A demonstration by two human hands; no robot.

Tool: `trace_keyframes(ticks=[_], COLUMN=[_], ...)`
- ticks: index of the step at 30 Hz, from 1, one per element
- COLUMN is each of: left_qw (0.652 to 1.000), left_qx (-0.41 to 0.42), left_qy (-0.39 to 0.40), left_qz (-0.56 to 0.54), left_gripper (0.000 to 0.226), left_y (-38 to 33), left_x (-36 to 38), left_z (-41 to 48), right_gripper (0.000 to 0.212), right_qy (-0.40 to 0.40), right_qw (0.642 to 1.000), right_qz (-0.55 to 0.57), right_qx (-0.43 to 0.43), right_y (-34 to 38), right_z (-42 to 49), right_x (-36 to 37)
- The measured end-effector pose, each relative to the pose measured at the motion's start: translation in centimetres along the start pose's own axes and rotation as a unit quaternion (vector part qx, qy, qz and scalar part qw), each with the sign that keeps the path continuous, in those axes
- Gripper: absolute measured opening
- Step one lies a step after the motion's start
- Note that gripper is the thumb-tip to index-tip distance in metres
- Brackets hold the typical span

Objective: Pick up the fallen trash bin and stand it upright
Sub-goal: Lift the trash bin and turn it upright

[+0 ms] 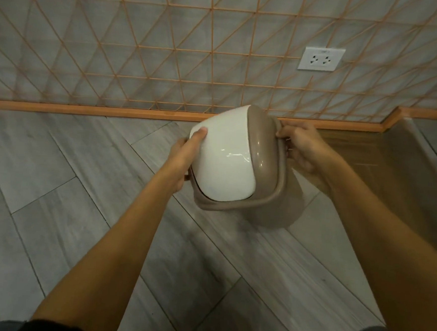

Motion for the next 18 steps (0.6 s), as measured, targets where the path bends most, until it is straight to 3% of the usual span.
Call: trace_keyframes(ticks=[4, 10, 14, 18], left_qw=[0.997, 0.984, 0.974, 0.961], left_qx=[0.072, 0.134, 0.136, 0.139], left_qy=[-0.004, -0.022, -0.039, -0.037], left_qz=[0.042, 0.111, 0.176, 0.237], left_gripper=[0.060, 0.068, 0.089, 0.101], left_y=[-2.0, -1.9, -1.7, -1.5], left_x=[1.2, 3.1, 4.3, 5.1], left_z=[-1.2, -2.5, -3.2, -3.9], right_gripper=[0.025, 0.036, 0.030, 0.036], right_qy=[-0.005, -0.033, -0.060, -0.056], right_qw=[0.999, 0.997, 0.997, 0.996], right_qz=[0.040, 0.067, 0.000, -0.043], right_qx=[0.005, 0.022, 0.041, 0.061], right_y=[-1.3, -3.3, -3.6, -3.8], right_z=[-0.6, -0.8, -1.6, -2.8], right_x=[-1.4, -2.3, -2.7, -3.2])
Point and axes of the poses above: each hand's wrist, its own z-axis towards the middle knuckle, its own x-axis out of the palm, y = z × x, the point moved 1 cm from there along z, towards the middle knuckle, and after that the axes turned 13 degrees about y, right-handed, at the moved point
